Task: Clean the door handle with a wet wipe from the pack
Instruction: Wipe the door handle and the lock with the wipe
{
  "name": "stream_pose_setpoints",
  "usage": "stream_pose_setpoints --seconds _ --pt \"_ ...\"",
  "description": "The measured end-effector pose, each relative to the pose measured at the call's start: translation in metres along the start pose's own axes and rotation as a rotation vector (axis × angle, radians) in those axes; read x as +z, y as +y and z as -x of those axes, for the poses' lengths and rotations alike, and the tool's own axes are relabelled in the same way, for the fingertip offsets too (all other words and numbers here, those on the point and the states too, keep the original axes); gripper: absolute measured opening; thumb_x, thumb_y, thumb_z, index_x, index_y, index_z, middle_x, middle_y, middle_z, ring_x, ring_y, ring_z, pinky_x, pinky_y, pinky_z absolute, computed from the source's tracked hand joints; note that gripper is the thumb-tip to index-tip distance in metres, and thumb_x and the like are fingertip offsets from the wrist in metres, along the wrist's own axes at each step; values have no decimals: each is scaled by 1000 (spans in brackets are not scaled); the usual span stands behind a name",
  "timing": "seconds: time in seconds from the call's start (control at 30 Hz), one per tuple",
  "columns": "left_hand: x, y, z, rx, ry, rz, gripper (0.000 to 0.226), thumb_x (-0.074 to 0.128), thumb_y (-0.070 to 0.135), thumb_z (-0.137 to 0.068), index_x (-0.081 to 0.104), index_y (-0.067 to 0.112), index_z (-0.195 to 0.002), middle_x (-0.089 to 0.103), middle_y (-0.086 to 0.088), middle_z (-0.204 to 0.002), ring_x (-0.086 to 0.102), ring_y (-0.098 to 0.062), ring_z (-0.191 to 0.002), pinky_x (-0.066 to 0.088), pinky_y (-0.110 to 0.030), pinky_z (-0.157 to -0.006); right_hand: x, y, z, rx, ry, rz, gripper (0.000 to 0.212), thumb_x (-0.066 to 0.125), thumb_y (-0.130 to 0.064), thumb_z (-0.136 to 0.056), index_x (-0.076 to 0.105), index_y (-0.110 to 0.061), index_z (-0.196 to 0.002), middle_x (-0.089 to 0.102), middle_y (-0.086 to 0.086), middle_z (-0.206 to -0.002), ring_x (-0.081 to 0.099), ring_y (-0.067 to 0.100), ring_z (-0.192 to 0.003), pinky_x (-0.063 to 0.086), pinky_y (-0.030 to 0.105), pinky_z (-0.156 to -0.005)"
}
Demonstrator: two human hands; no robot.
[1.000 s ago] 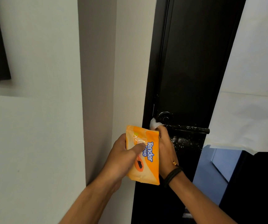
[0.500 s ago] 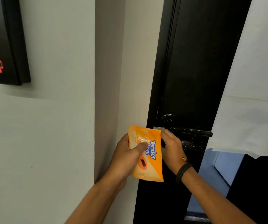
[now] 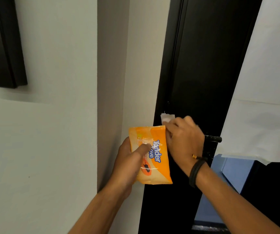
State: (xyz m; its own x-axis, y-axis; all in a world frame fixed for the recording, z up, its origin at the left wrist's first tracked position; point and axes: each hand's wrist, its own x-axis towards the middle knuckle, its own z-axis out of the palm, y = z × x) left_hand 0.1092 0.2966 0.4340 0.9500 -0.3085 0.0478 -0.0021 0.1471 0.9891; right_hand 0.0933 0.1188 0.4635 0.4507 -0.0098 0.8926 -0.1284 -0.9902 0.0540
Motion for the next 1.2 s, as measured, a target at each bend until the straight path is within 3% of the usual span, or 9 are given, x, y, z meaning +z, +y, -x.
stream_pose_setpoints --seconds 0.17,0.37,0.5,0.63,0.73,0.8,0.87,1.03,1.2 --pt "1 -6 1 9 -20 -42 23 70 29 -96 67 29 -118 82 0 -108 80 -26 -96 63 -57 -92 -3 16 -60 95 -79 -55 18 67 -17 -91 79 -25 -81 73 1 -83 60 26 -82 49 37 -70" --pt "-1 -4 2 13 -13 -65 21 69 28 -96 67 29 -117 82 0 -109 80 -25 -97 63 -55 -94 -8 20 -85 109 27 -263 11 67 -20 -97 78 -18 -102 75 2 -93 68 20 -87 56 36 -76" --pt "1 -2 5 9 -20 -89 22 69 29 -97 66 31 -119 80 2 -111 79 -23 -98 63 -53 -94 0 22 -57 78 -164 -270 9 71 -18 -94 79 -22 -96 77 -2 -94 72 18 -87 62 42 -77" --pt "1 -1 7 1 -22 -110 27 69 32 -98 64 30 -124 78 1 -116 78 -23 -101 62 -54 -97 -12 39 -70 118 -272 -307 6 76 -22 -88 80 -26 -89 73 -12 -79 69 5 -74 61 31 -73" --pt "1 1 9 -10 -26 -120 30 68 35 -98 61 30 -127 77 1 -119 77 -23 -104 61 -54 -98 -17 44 -76 -60 -352 -175 15 68 -14 -92 79 -25 -96 74 -6 -91 70 12 -85 54 27 -75" --pt "1 1 10 -12 -26 -126 30 68 34 -98 61 30 -127 77 1 -120 77 -24 -104 61 -54 -98 -21 48 -79 -234 -430 -44 22 66 -14 -93 77 -25 -109 70 -4 -109 68 19 -102 53 30 -86" --pt "2 1 9 -14 -29 -134 31 68 35 -98 62 30 -128 77 1 -120 77 -24 -105 61 -55 -99 -27 52 -86 -399 -522 79 28 66 -15 -93 73 -30 -117 63 -8 -114 63 17 -110 45 30 -93" --pt "1 1 10 -20 -45 -150 32 68 34 -99 61 30 -129 76 2 -121 77 -22 -104 61 -52 -99 -34 44 -97 -756 -639 401 41 56 -17 -97 60 -38 -131 51 -8 -121 56 14 -112 44 31 -96" --pt "1 1 11 -30 -38 -154 37 68 36 -98 59 30 -133 75 1 -125 76 -23 -107 61 -53 -100 -32 55 -105 -833 -629 428 40 52 -22 -96 58 -39 -132 52 -7 -121 58 15 -107 44 32 -96"
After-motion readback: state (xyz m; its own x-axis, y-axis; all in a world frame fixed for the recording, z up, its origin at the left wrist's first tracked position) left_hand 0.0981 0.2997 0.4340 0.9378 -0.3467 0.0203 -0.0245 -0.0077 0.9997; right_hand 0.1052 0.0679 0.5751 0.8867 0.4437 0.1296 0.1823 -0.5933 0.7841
